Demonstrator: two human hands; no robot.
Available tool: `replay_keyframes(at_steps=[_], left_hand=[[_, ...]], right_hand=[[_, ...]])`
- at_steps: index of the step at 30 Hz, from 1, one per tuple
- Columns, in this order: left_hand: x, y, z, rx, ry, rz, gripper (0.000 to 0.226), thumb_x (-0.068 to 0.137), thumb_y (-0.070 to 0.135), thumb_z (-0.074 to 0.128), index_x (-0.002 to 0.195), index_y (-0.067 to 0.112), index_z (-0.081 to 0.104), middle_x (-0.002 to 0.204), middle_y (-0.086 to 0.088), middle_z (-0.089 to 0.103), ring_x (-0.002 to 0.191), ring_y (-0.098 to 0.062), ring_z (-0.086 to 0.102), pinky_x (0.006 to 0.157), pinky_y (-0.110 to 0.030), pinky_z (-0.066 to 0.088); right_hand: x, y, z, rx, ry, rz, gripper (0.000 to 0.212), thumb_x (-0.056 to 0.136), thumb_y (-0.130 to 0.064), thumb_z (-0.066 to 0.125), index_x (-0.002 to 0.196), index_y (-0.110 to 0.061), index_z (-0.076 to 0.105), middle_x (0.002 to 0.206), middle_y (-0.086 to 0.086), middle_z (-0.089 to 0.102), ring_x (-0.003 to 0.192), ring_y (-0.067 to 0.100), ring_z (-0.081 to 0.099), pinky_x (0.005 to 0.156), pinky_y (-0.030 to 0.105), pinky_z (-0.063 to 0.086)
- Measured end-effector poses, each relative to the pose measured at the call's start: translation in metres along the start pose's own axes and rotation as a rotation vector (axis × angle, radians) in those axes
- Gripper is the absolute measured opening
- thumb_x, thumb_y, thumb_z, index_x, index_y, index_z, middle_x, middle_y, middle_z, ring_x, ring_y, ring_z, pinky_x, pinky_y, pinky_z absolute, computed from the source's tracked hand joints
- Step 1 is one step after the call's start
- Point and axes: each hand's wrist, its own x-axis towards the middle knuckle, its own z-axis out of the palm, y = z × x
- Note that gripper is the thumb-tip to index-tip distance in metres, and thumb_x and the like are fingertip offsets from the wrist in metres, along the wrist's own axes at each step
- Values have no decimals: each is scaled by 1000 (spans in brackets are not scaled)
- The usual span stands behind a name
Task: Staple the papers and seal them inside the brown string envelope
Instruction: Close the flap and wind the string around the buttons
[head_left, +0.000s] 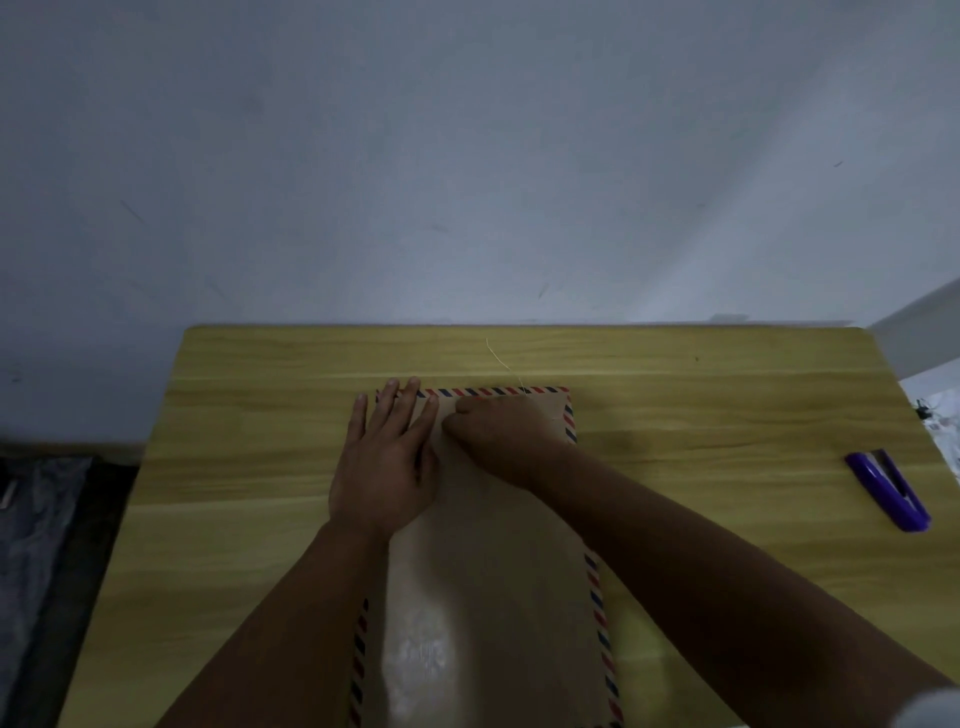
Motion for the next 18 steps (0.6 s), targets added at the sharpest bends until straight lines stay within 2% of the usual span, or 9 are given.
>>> replay_keyframes(at_steps=[2, 5, 7, 10, 15, 18], left_hand=[[0, 0, 0, -2, -1, -4, 61, 90, 30, 44, 150, 20, 45, 166, -8, 29, 156, -28, 17, 125, -57, 14], [0, -1, 1, 6, -17, -5, 63, 91, 32, 42, 152, 20, 43, 166, -8, 27, 157, -27, 14, 125, -57, 13], [0, -2, 1, 10, -21, -5, 63, 91, 33, 42, 152, 20, 43, 167, -8, 27, 157, -27, 13, 125, -58, 13], [0, -2, 1, -5, -10, 1, 62, 90, 33, 44, 151, 20, 44, 166, -8, 28, 157, -28, 15, 124, -59, 14], [-1, -2, 1, -11, -12, 19, 60, 90, 33, 45, 149, 21, 47, 167, -7, 27, 157, -27, 14, 123, -61, 14], [0, -3, 1, -7, -17, 25, 61, 90, 33, 48, 150, 23, 46, 167, -7, 26, 157, -27, 13, 123, -61, 14]], right_hand=[[7, 9, -4, 45, -36, 42, 21, 100, -26, 48, 109, -17, 64, 105, 4, 61, 91, 25, 63, 60, 32, 33], [10, 23, -4, 237, -57, 236, 21, 93, -34, 57, 107, -24, 69, 106, 1, 66, 96, 25, 63, 67, 32, 43], [6, 33, -3, 372, -32, 375, 23, 90, -36, 59, 105, -28, 74, 103, -1, 71, 93, 22, 64, 73, 34, 52], [-3, 46, -3, 503, 4, 525, 20, 89, -29, 60, 95, -23, 79, 94, -3, 73, 85, 18, 65, 68, 29, 50], [3, 58, -1, 474, 15, 573, 16, 89, -28, 65, 93, -20, 78, 101, 0, 70, 91, 20, 65, 73, 32, 54], [18, 56, -5, 317, 2, 522, 16, 91, -35, 63, 96, -24, 74, 101, 0, 71, 94, 22, 65, 80, 36, 48]])
